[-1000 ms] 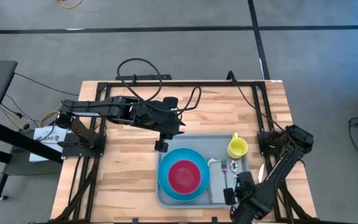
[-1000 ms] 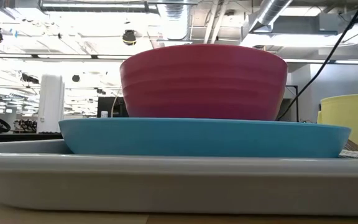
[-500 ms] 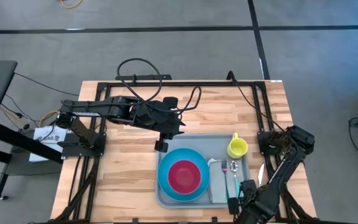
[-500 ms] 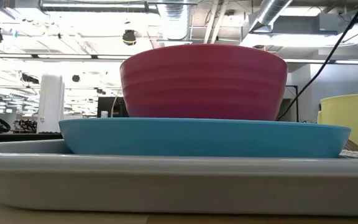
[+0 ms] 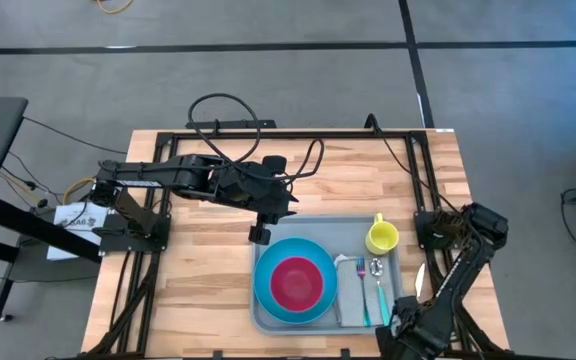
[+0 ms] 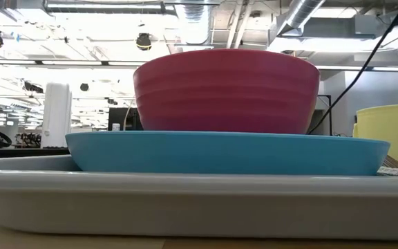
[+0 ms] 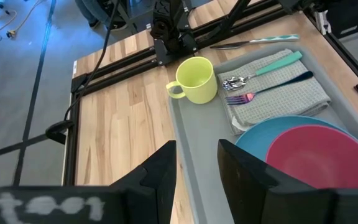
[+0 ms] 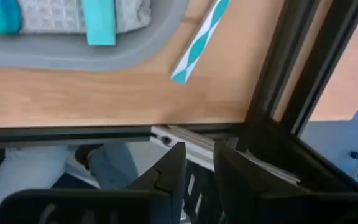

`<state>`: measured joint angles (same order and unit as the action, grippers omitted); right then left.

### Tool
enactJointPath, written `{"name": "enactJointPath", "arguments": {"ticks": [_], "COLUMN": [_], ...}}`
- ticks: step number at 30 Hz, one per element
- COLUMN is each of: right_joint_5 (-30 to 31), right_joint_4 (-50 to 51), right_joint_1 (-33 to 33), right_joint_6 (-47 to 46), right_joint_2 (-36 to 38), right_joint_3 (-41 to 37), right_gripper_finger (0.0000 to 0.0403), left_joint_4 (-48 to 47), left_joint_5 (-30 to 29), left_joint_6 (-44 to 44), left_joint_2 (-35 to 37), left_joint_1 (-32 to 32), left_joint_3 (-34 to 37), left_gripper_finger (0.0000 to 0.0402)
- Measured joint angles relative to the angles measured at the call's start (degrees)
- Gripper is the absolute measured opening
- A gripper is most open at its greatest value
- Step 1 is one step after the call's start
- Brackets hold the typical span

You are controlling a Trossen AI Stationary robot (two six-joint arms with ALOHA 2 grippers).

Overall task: Set up tray
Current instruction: Put the blue knife to the left of the purple fork on the gray table napkin

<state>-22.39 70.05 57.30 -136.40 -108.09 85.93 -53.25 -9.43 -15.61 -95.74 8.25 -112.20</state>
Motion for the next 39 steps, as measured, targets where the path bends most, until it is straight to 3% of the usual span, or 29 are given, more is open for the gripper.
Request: {"name": "enactJointPath", "arguments": {"ticks": [3, 9, 20, 29, 39], "right_joint_5": [0.96, 1.35, 1.65, 2.26, 1.63], "right_joint_4": [-0.47, -13.19, -8.84, -19.55, -20.73], "right_joint_1": [0.71, 0.79, 0.74, 0.70, 0.79], "right_joint_6": [-0.38, -0.74, -1.17, -1.67, -1.94], "right_joint_2": [0.10, -0.09, 0.04, 0.02, 0.04], "right_joint_3": [-1.92, -11.22, -12.28, -19.37, -20.63], "right_gripper_finger": [0.0078, 0.0078, 0.0078, 0.0078, 0.0078], "left_joint_4": [0.00, 0.00, 0.00, 0.00, 0.00], "left_joint_5": [0.00, 0.00, 0.00, 0.00, 0.00], "left_joint_6": [0.00, -0.22, 0.20, 0.32, -0.16], "left_joint_2": [0.00, 0.00, 0.00, 0.00, 0.00], "left_joint_1": [0.00, 0.00, 0.00, 0.02, 0.00], "left_joint_3": [0.00, 0.00, 0.00, 0.00, 0.00], "left_gripper_finger": [0.0107, 0.0107, 0.0107, 0.0107, 0.0107]}}
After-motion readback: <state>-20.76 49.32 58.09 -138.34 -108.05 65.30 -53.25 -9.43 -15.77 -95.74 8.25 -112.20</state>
